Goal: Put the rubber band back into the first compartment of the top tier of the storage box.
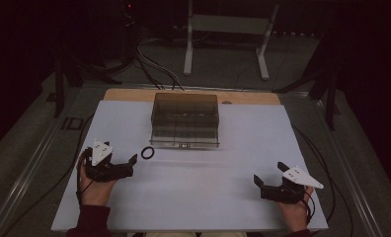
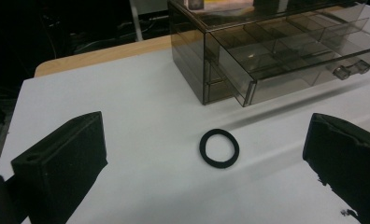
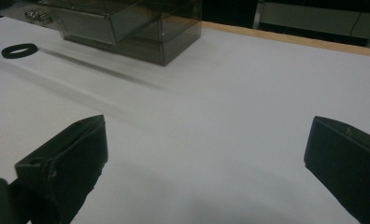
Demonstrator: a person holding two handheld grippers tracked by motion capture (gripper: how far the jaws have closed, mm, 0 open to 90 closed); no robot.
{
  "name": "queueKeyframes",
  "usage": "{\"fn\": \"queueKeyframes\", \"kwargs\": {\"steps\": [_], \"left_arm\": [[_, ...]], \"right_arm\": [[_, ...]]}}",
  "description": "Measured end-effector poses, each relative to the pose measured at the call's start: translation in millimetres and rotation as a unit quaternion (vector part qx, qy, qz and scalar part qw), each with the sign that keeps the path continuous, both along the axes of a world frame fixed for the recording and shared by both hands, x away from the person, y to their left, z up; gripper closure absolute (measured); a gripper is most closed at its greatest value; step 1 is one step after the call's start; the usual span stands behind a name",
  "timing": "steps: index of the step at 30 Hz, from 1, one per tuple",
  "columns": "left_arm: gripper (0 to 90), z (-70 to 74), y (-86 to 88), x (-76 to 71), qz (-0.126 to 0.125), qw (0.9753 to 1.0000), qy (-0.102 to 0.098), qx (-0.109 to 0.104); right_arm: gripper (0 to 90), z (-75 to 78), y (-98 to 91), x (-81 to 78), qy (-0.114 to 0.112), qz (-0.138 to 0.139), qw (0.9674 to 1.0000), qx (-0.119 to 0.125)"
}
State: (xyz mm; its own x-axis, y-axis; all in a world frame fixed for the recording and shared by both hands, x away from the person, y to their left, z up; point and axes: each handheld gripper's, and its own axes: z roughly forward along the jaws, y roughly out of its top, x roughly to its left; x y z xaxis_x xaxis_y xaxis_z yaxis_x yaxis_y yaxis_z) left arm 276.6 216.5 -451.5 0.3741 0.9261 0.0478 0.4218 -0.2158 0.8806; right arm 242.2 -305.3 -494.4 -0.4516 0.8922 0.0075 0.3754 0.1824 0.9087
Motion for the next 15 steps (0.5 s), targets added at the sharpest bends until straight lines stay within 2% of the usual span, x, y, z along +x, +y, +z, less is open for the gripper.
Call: {"fn": "queueKeyframes", "kwargs": {"steps": [15], "left_arm": [[0.5, -8.8, -14.6, 28.7, -0.007, 0.9996, 0.023, 0.012]], "right_arm": [[0.0, -0.5, 0.1, 0.6, 0.004, -0.008, 1.0, -0.002]]}}
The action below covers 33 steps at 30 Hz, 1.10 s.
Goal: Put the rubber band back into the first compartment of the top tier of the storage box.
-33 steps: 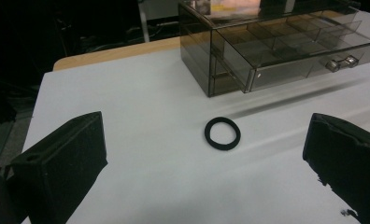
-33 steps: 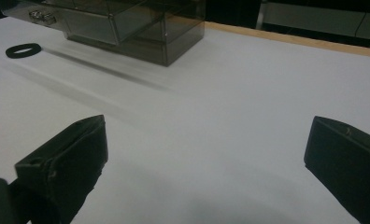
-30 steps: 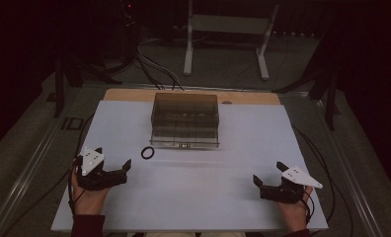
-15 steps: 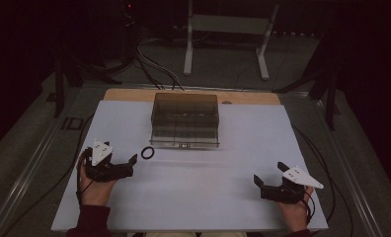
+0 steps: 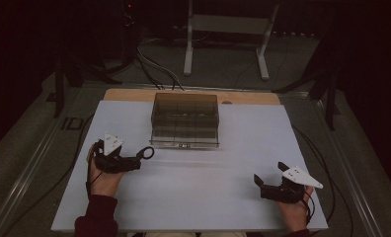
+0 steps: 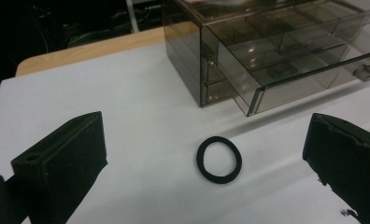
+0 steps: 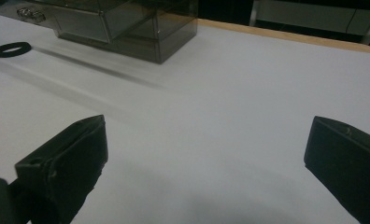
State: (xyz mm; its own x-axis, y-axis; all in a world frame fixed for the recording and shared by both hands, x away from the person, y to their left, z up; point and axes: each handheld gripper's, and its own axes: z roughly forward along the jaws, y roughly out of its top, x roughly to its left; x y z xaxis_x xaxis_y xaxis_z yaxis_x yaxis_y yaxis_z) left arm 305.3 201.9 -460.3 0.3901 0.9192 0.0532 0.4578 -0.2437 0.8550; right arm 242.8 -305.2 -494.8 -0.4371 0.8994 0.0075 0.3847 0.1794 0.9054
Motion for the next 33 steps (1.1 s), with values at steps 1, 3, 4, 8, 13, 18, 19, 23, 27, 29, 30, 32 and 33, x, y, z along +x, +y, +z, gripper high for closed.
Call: {"fn": "queueKeyframes", "kwargs": {"steps": [1, 3, 4, 8, 13, 18, 19, 23, 27, 29, 30, 32, 33], "left_arm": [[0.6, -2.7, -1.5, 3.8, 0.001, 1.0, 0.008, 0.003], [0.5, -2.7, -1.5, 3.8, 0.001, 1.0, 0.008, 0.003], [0.5, -6.4, -2.8, 8.2, 0.002, 0.9998, 0.017, 0.008], [0.5, -12.2, -3.6, 15.2, 0.003, 0.9995, 0.027, 0.015], [0.6, -17.3, -3.4, 21.8, 0.008, 0.9993, 0.033, 0.015], [0.6, -20.5, -4.3, 25.3, 0.008, 0.9991, 0.037, 0.017], [0.6, -20.5, -4.3, 25.3, 0.008, 0.9991, 0.037, 0.017], [0.6, -25.3, -6.9, 30.8, 0.005, 0.9986, 0.051, 0.01], [2.2, -30.2, -11.4, 35.0, -0.001, 0.9979, 0.064, 0.007], [3.0, -32.9, -13.6, 37.1, -0.003, 0.9977, 0.067, 0.009], [3.8, -35.7, -15.4, 39.5, -0.005, 0.9971, 0.076, 0.007], [5.1, -37.7, -16.4, 41.0, -0.005, 0.9966, 0.082, 0.006], [5.1, -38.9, -17.1, 41.8, -0.004, 0.9962, 0.086, 0.008]], "right_arm": [[0.0, 0.0, -0.2, 0.0, 0.0, 0.0, 1.0, 0.0], [0.0, 0.0, -0.3, 0.0, 0.0, -0.001, 1.0, 0.0], [0.0, 0.0, -0.3, 0.0, 0.0, -0.001, 1.0, 0.0], [0.0, -0.4, -1.0, -0.5, 0.0, -0.002, 1.0, 0.001], [0.0, -0.2, -1.4, -0.3, 0.0, -0.004, 1.0, 0.002], [0.0, -0.2, -0.4, -0.3, -0.001, -0.002, 1.0, 0.001], [0.0, -0.3, -0.1, -0.2, 0.0, -0.003, 1.0, 0.0], [0.0, -0.2, -0.5, -0.2, 0.0, -0.003, 1.0, 0.004], [0.0, -0.1, -1.3, -0.2, -0.001, -0.004, 1.0, 0.005], [0.0, -0.1, -1.4, -0.1, 0.0, -0.005, 1.0, 0.004], [0.0, -0.3, -1.5, 0.1, 0.001, -0.005, 1.0, 0.003], [0.0, -0.3, -1.4, 0.1, 0.001, -0.006, 1.0, 0.003], [0.0, -0.3, -1.4, 0.1, 0.001, -0.006, 1.0, 0.003]]}}
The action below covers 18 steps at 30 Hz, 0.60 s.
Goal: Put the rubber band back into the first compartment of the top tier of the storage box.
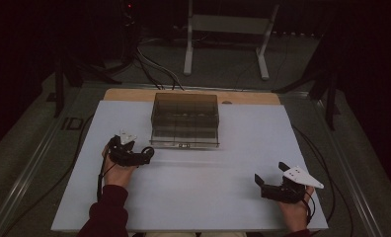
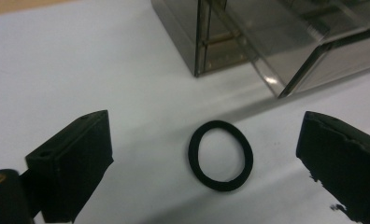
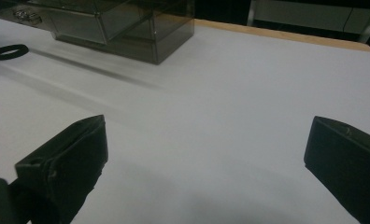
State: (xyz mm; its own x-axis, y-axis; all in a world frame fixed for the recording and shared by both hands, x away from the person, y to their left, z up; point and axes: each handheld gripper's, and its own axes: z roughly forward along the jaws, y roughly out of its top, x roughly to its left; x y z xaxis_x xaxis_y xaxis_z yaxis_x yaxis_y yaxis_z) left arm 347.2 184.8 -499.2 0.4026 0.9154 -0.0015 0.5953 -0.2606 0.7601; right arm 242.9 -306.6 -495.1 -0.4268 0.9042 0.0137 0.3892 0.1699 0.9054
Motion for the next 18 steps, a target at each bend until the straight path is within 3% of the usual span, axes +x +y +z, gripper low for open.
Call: {"fn": "queueKeyframes", "kwargs": {"steps": [4, 6, 7, 8, 10, 11, 18], "left_arm": [[9.8, -5.1, -4.0, 2.6, 0.0, 0.9998, 0.013, 0.015], [22.0, -6.1, -4.8, 3.6, 0.006, 0.9996, 0.016, 0.021], [22.0, -7.1, -4.8, 4.5, 0.009, 0.9996, 0.02, 0.019], [36.8, -7.9, -4.5, 4.9, 0.007, 0.9996, 0.022, 0.016], [45.2, -9.7, -4.9, 6.1, 0.001, 0.9993, 0.032, 0.018], [54.1, -11.2, -6.0, 6.7, 0.0, 0.9992, 0.036, 0.02], [72.4, -17.2, -11.8, 8.1, 0.006, 0.9978, 0.048, 0.045]], "right_arm": [[0.0, 0.0, -0.1, 0.0, 0.0, 0.0, 1.0, 0.0], [0.0, -0.1, -0.1, 0.1, 0.0, 0.0, 1.0, 0.0], [0.0, -0.1, -0.1, 0.2, 0.0, 0.0, 1.0, 0.0], [0.0, -0.1, 0.1, 0.1, 0.0, 0.0, 1.0, 0.0], [0.0, 0.0, 0.1, 0.0, 0.0, 0.001, 1.0, 0.0], [0.0, 0.0, -0.1, 0.0, 0.0, 0.001, 1.0, 0.0], [0.0, -0.5, -0.4, 0.6, 0.003, -0.002, 1.0, -0.002]]}}
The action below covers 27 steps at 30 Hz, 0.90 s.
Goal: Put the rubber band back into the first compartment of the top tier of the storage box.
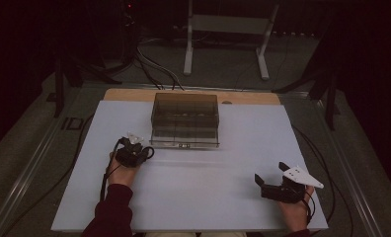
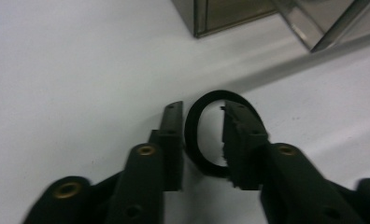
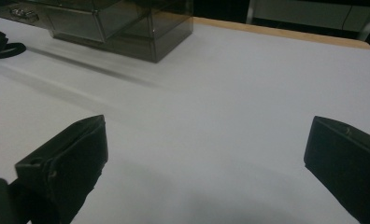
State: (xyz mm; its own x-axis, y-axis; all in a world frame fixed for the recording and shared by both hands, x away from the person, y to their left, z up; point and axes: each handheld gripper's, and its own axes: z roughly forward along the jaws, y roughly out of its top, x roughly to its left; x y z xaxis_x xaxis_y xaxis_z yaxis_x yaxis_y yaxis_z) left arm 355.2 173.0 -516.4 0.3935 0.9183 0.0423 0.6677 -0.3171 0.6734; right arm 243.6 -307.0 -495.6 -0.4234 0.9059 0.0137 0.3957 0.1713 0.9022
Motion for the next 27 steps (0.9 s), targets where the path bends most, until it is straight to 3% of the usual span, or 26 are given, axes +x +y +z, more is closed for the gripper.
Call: {"fn": "queueKeyframes", "kwargs": {"steps": [1, 6, 20, 27], "left_arm": [[74.4, -2.2, -0.4, 1.1, 0.004, 0.9999, 0.01, 0.003], [88.0, -1.8, 0.0, 1.4, 0.003, 0.9999, 0.014, -0.004], [88.9, 8.1, 7.4, -2.1, 0.006, 0.999, 0.002, -0.044], [88.9, 12.1, 10.6, -3.6, 0.007, 0.9987, -0.001, -0.051]], "right_arm": [[0.0, -0.1, 0.0, 0.1, 0.0, 0.0, 1.0, 0.001], [0.0, -0.2, -0.2, 0.2, 0.001, -0.001, 1.0, 0.0], [0.0, -0.3, -0.1, 0.4, 0.002, -0.001, 1.0, 0.0], [0.0, -0.4, -0.1, 0.4, 0.002, -0.001, 1.0, 0.0]]}}
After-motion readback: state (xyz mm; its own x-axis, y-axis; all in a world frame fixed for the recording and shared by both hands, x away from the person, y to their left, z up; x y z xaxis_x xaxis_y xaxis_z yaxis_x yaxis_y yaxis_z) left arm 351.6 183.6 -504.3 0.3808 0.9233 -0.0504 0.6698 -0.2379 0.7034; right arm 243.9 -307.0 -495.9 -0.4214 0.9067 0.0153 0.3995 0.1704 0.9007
